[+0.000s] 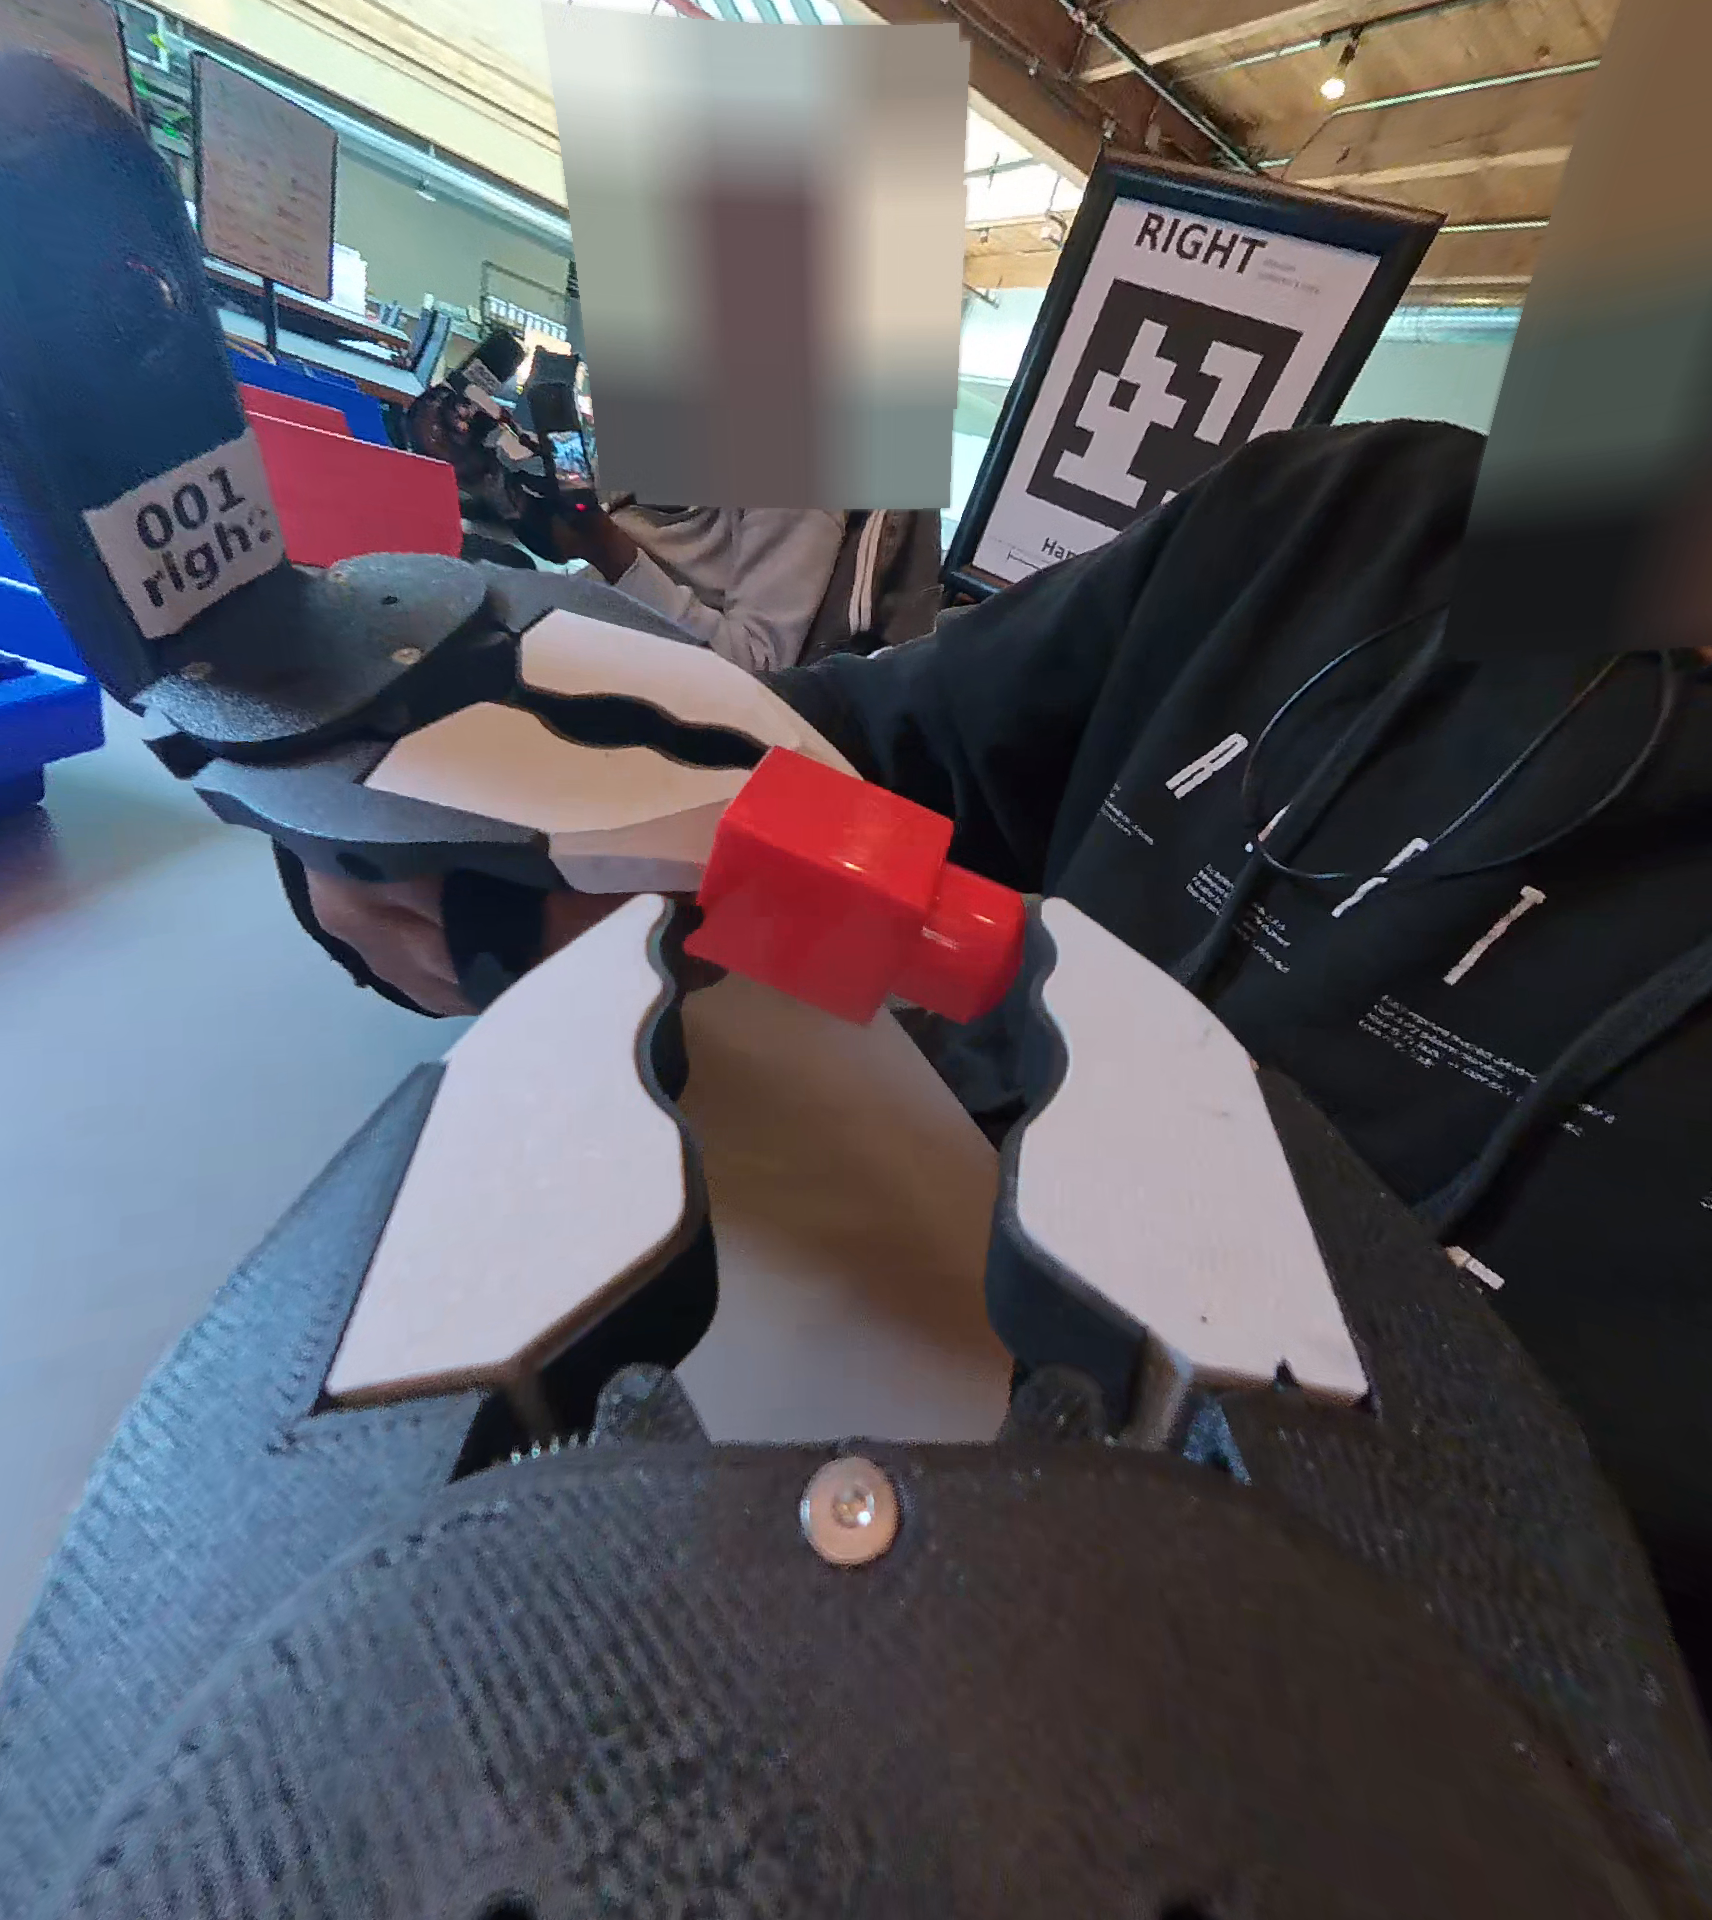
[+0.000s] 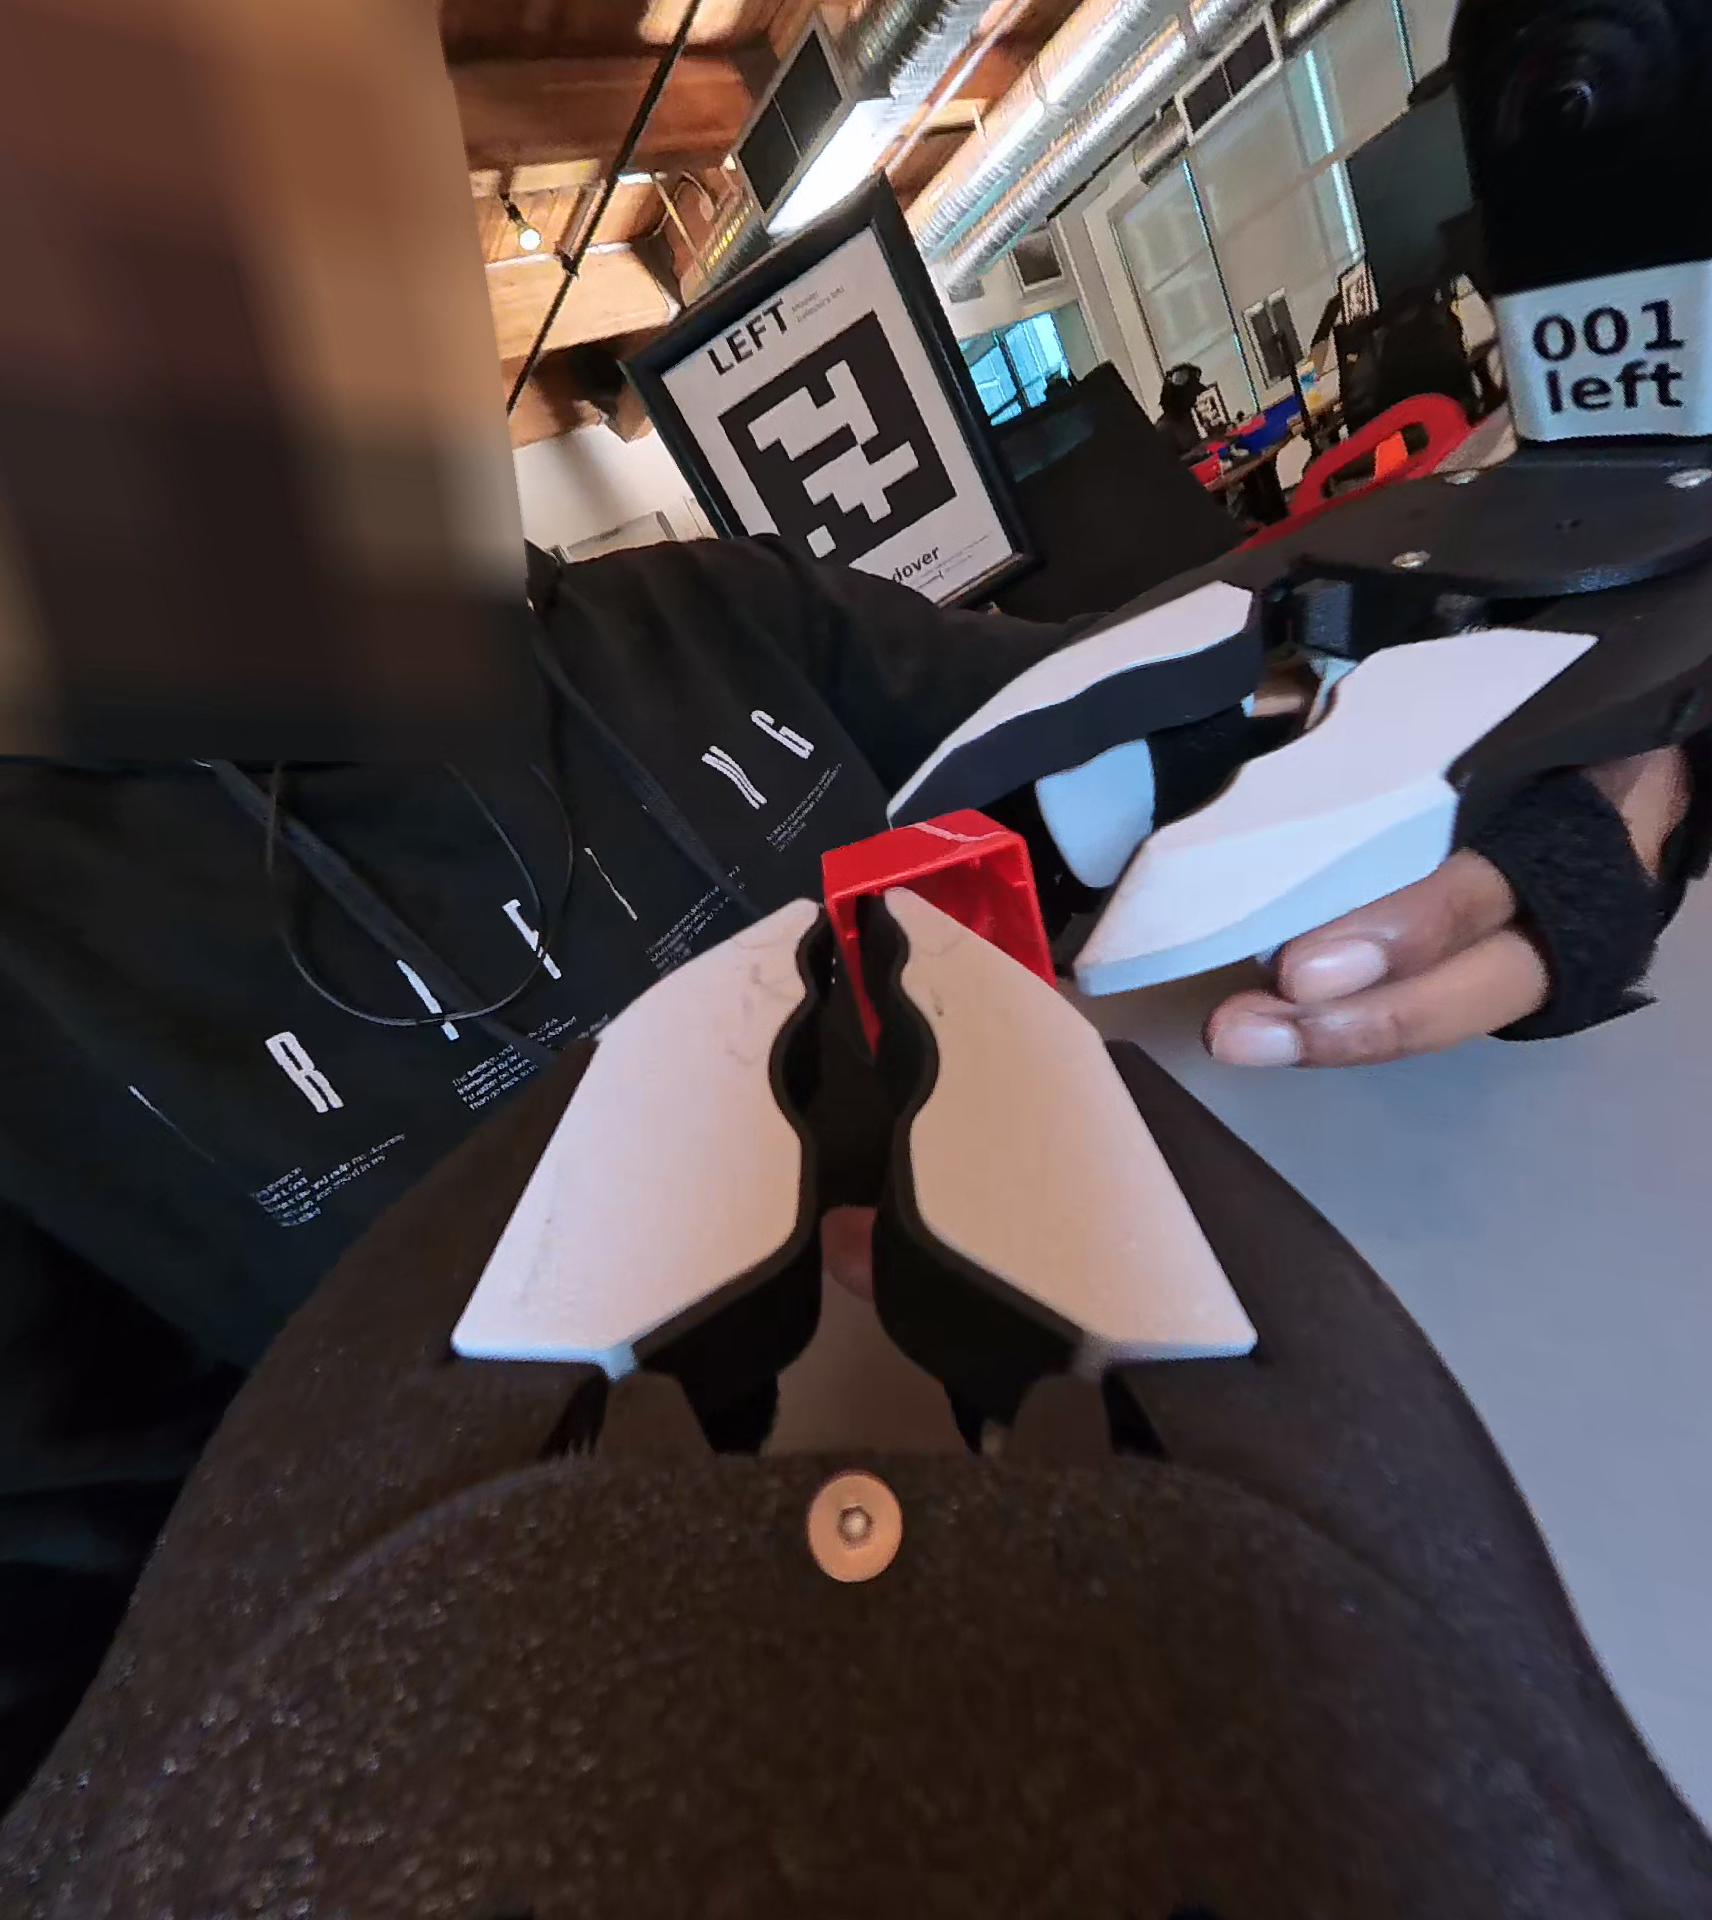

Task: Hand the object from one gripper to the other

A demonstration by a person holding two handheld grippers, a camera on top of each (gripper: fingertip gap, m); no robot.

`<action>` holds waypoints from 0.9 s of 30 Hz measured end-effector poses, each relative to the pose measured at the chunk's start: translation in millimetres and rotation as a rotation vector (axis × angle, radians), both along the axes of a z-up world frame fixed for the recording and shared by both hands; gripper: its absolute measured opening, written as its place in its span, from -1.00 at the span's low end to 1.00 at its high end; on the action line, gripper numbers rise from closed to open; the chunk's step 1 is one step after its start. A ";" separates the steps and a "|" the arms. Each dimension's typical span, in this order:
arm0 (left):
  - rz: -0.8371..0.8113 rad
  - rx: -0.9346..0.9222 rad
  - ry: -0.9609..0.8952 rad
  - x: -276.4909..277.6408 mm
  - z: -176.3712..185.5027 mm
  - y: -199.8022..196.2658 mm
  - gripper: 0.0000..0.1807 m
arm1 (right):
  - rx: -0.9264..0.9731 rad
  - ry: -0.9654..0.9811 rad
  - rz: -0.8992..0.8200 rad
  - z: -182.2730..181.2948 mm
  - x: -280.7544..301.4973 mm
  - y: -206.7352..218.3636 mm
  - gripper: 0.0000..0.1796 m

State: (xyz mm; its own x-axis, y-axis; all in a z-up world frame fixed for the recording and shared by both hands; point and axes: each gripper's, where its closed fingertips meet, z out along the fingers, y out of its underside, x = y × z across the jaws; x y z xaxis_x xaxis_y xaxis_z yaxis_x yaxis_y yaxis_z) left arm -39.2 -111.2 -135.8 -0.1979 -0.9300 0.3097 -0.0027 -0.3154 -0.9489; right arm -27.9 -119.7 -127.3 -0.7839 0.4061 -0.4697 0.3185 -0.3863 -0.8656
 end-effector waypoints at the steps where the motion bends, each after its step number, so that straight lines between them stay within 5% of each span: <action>1: 0.010 0.001 -0.004 -0.3 1.7 1.0 -0.29 | -0.011 0.015 -0.003 2.6 0.3 0.8 -0.94; 5: 0.042 0.071 0.015 3.0 4.7 -1.7 -0.16 | 0.002 0.008 -0.033 0.7 -4.1 1.8 -0.95; 9: 0.072 0.177 0.051 8.8 1.4 -6.9 -0.27 | -0.015 0.008 0.016 0.2 -0.8 -4.6 -0.95; 14: 0.186 0.167 0.074 2.5 -0.6 15.9 -0.29 | 0.027 0.007 -0.200 2.4 -15.9 25.1 -0.84; 19: 0.424 0.077 0.088 -18.0 -1.8 63.0 -0.29 | 0.308 0.043 -0.665 -0.7 -32.4 84.3 -0.57; 22: 0.487 0.057 0.091 -23.9 -4.2 74.7 -0.30 | 0.507 0.006 -0.767 -12.7 -41.1 91.8 -0.42; 25: 0.493 0.043 0.084 -24.4 -5.0 76.4 -0.33 | 0.670 -0.018 -0.749 -29.7 -47.6 81.5 -0.51; 27: 0.490 0.042 0.060 -27.7 -2.3 76.1 -0.54 | 0.687 -0.004 -0.737 -29.4 -49.7 75.0 -0.52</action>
State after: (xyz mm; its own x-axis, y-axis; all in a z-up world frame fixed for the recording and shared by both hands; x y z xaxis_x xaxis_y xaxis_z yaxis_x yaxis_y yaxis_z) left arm -66.9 -35.1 -138.1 0.2827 -0.9212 0.2673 0.0817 -0.2545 -0.9636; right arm -77.6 -44.7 -156.6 -0.2268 0.9729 0.0459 0.2050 0.0937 -0.9743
